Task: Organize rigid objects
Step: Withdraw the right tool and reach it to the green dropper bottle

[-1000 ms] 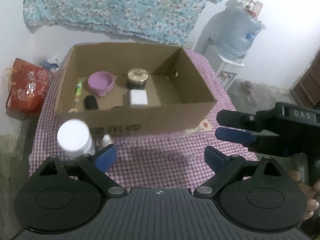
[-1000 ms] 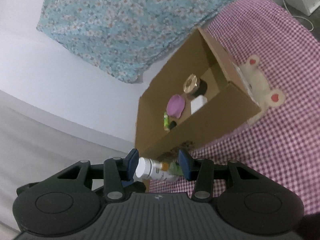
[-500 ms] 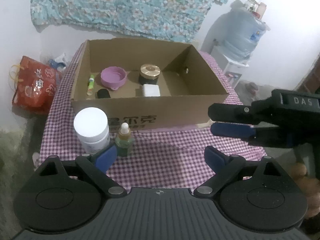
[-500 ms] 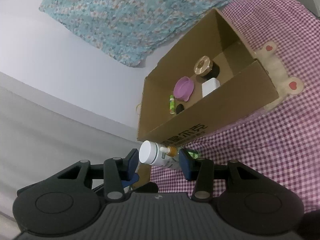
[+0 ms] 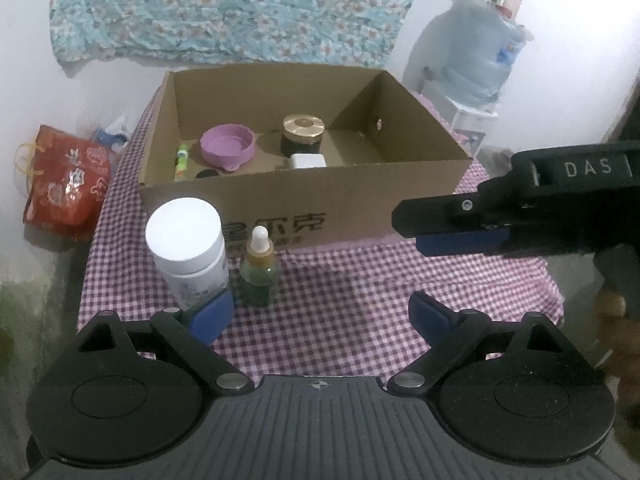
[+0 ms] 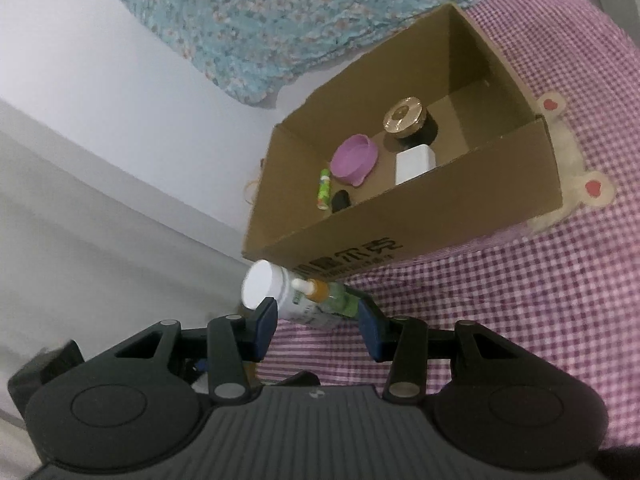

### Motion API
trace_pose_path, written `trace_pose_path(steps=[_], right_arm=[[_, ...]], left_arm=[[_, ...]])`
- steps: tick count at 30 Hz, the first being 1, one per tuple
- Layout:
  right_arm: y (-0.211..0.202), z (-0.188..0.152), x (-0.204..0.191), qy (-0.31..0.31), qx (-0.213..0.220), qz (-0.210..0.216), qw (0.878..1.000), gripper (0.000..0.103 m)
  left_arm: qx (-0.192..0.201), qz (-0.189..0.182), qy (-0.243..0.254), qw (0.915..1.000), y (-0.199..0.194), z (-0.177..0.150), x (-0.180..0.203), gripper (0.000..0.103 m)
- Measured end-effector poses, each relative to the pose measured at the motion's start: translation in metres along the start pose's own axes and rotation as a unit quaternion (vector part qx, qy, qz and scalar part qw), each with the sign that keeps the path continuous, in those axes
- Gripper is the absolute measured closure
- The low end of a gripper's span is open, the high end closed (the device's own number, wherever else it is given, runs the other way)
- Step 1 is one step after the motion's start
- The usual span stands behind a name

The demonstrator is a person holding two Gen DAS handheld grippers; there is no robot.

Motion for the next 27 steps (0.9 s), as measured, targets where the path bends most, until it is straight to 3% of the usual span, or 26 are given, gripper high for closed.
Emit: trace_pose_path(steps=[7, 16, 23, 27], right_arm=[[0.006, 0.003, -0.006, -0.079, -0.019, -0.033, 0.996, 0.056], [0.039, 0.005, -0.038, -0.173, -0.039, -0.049, 0.983, 0.057], [0.073, 0.001, -0.063, -0.24, -0.055, -0.066, 0.967, 0.059], [0.091, -0.001, -0.069, -0.264, -0.062, -0.078, 0.959, 0.07]], left_arm=[[0.013, 0.009, 0.016, 0.9997, 0.013, -0.006, 0.006, 0.011], [0.021, 0.029, 0.039, 0.9986, 0.029, -0.013, 0.0, 0.028], [0.02, 0.03, 0.014, 0.9992, 0.036, -0.018, -0.013, 0.039], [0.022, 0.032, 0.011, 0.9992, 0.039, -0.02, -0.018, 0.04]])
Point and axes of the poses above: each gripper's, at about its wrist camera, not at the fingertips, and y roughly the way its jaws point, x to its right, z to its top, the point moved 6 cm from there along y, roughly the way its jaws point, and after that the axes turned 3 degrees about -z, right-handed, at the moved point
